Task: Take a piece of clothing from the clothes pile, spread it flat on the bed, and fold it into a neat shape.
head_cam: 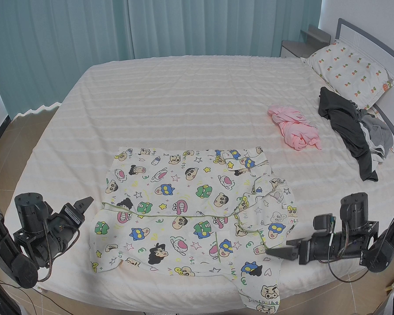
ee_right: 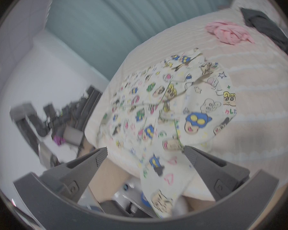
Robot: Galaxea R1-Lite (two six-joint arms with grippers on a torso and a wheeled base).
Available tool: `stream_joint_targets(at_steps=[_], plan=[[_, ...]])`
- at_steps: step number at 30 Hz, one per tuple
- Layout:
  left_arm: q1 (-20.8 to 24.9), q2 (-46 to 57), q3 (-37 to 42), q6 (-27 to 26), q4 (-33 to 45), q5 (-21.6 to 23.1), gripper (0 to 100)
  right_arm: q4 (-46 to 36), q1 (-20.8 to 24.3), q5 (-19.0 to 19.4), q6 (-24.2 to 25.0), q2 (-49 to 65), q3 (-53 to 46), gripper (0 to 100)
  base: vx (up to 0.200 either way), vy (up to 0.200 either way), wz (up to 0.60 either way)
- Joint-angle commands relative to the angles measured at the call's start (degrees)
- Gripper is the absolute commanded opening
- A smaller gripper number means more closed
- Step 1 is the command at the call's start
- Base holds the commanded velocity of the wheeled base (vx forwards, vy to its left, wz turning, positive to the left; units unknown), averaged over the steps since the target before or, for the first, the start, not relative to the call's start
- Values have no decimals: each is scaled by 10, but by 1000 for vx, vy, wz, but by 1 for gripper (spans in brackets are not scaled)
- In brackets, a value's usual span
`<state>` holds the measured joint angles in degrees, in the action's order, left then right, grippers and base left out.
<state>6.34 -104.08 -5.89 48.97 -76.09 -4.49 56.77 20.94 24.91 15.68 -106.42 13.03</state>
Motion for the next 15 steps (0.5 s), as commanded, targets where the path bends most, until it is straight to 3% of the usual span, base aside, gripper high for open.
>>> stream_joint_targets(at_steps=[1,9,12,15], plan=[[12,5,-68,47,0,5,100,3,13,-44,165,-22,130,100,0,0,0],[24,4,-63,49,-2,37,100,-5,15,-76,194,-77,224,100,0,0,0],[24,3,-54,48,-3,50,100,-8,23,-114,210,-104,265,100,0,0,0],[24,4,-53,48,-4,58,100,-10,30,-160,226,-134,305,100,200,0,0]])
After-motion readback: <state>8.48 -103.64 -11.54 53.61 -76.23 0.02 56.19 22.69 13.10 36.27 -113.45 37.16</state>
